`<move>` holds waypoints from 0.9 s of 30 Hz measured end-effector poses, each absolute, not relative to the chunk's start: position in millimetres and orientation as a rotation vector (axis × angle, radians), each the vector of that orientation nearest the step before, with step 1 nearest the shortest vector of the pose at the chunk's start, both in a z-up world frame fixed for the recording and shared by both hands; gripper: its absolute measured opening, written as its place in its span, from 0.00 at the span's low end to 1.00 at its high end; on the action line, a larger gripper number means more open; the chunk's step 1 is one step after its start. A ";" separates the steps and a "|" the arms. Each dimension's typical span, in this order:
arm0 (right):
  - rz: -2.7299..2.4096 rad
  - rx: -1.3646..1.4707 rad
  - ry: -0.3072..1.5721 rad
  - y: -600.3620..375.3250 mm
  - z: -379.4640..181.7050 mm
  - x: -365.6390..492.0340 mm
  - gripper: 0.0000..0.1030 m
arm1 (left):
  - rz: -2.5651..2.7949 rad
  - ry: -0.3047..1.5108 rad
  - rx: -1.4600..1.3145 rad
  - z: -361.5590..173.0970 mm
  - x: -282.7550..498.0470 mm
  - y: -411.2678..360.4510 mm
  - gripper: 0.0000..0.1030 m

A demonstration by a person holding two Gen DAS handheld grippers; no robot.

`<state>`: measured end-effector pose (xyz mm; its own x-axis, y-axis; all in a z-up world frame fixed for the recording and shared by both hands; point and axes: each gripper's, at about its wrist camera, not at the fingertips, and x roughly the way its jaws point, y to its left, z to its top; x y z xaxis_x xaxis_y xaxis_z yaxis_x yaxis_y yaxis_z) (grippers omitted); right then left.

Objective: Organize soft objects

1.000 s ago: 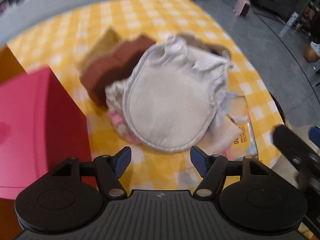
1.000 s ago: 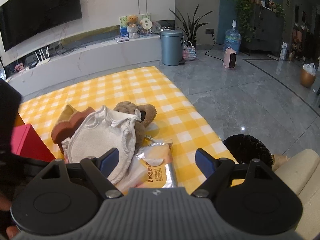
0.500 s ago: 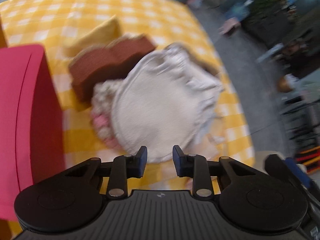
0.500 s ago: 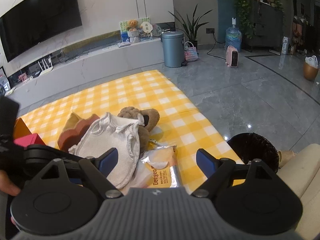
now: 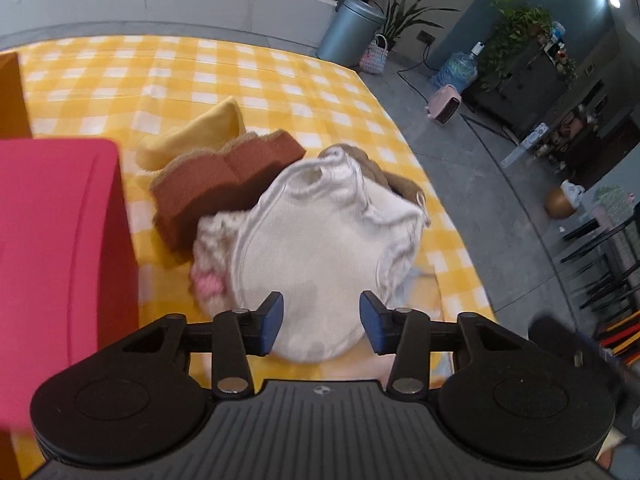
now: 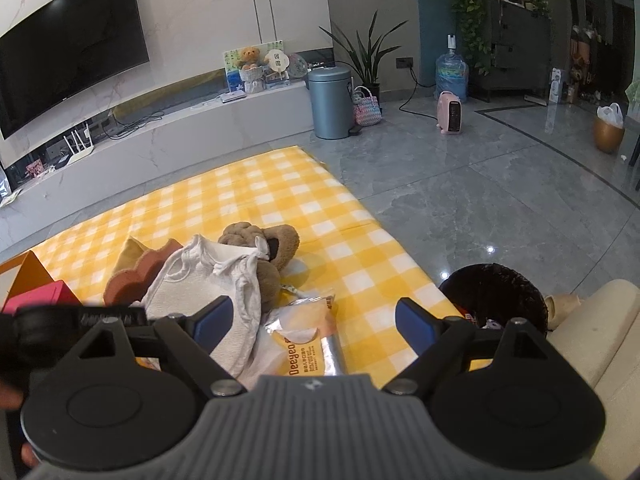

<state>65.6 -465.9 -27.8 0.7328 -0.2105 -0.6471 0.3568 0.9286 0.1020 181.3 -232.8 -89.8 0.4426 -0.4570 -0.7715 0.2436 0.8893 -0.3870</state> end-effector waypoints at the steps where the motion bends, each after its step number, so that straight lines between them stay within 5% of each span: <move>1: -0.317 0.226 0.678 -466.1 -27.5 65.5 0.84 | -0.379 1.025 -0.253 -90.2 172.3 -231.6 0.56; 4: -0.310 0.238 0.671 -467.5 -26.4 63.9 0.84 | -0.268 0.986 -0.272 -92.4 152.9 -232.4 0.67; 7: -0.308 0.247 0.664 -468.6 -25.1 62.0 0.84 | -0.221 0.978 -0.264 -101.2 153.2 -239.4 0.68; 27: -0.319 0.300 0.627 -477.6 -19.8 52.6 0.84 | -0.476 0.805 -0.672 -127.9 161.8 -193.0 0.57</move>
<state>52.6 -477.6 -19.8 0.7643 -0.1990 -0.6133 0.3781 0.9088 0.1763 161.8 -193.0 -127.9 0.6092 -0.6193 -0.4953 0.1355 0.6967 -0.7044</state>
